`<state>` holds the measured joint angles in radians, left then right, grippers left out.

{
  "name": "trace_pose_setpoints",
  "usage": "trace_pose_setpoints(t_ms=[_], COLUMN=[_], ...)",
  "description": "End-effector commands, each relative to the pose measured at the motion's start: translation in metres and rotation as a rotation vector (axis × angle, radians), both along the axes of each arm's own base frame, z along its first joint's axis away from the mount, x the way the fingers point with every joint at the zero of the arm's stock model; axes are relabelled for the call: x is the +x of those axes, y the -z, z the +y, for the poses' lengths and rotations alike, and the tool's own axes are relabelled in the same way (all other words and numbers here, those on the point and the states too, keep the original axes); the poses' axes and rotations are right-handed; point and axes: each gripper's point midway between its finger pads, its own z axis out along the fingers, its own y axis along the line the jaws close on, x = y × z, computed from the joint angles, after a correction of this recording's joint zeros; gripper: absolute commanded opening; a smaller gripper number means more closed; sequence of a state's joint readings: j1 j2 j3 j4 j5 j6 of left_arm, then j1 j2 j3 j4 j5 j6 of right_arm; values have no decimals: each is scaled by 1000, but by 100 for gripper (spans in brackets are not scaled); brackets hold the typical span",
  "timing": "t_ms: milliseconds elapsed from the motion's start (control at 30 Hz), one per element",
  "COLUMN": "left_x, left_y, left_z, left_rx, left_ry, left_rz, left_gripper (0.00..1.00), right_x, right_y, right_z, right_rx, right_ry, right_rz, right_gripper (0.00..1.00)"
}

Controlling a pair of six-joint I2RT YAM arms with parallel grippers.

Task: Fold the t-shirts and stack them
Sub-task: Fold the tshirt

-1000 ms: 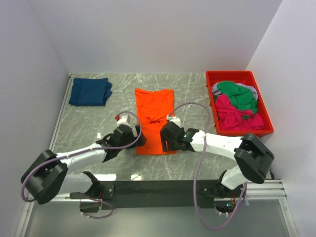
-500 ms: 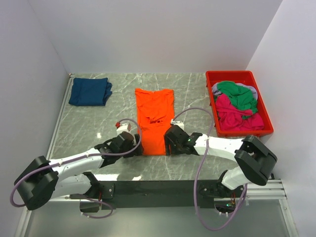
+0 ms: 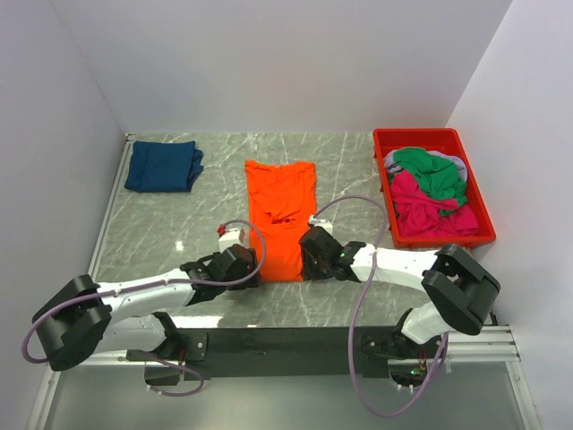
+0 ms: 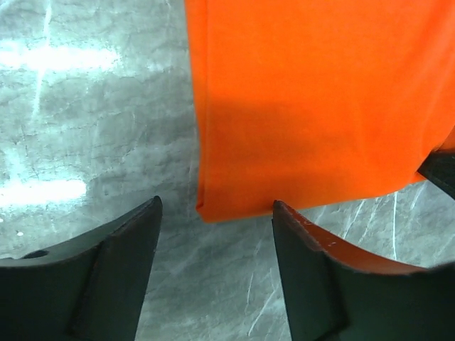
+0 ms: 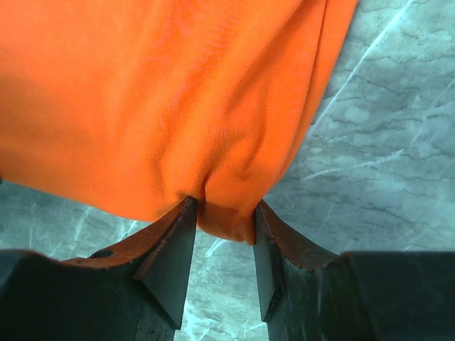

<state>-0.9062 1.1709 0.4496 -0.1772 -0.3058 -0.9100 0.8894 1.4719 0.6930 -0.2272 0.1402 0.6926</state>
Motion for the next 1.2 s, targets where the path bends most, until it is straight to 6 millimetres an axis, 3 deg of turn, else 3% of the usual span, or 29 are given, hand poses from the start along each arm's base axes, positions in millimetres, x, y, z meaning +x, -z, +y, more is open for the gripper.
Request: trace_pose_setpoints(t_ms=[0, 233, 467, 633, 767, 867, 1167], left_x=[-15, -10, -6, -4, -7, -11, -44], left_y=[15, 14, 25, 27, 27, 27, 11], left_z=[3, 5, 11, 12, 11, 10, -16], left_rx=[46, 58, 107, 114, 107, 93, 19], left_ry=[11, -15, -47, -52, -51, -42, 113], left_rz=[68, 44, 46, 41, 51, 64, 59], left_gripper=[69, 59, 37, 29, 1, 0, 1], right_x=[-18, -18, -19, -22, -24, -27, -57], right_y=[27, 27, 29, 32, 35, 37, 25], right_z=[-18, -20, -21, -23, -24, -27, -42], right_rx=[-60, -67, -69, -71, -74, -78, -86], right_ry=[19, 20, 20, 20, 22, 21, -9], right_rz=[83, 82, 84, 92, 96, 105, 126], right_gripper=[44, 42, 37, 31, 19, 0, 0])
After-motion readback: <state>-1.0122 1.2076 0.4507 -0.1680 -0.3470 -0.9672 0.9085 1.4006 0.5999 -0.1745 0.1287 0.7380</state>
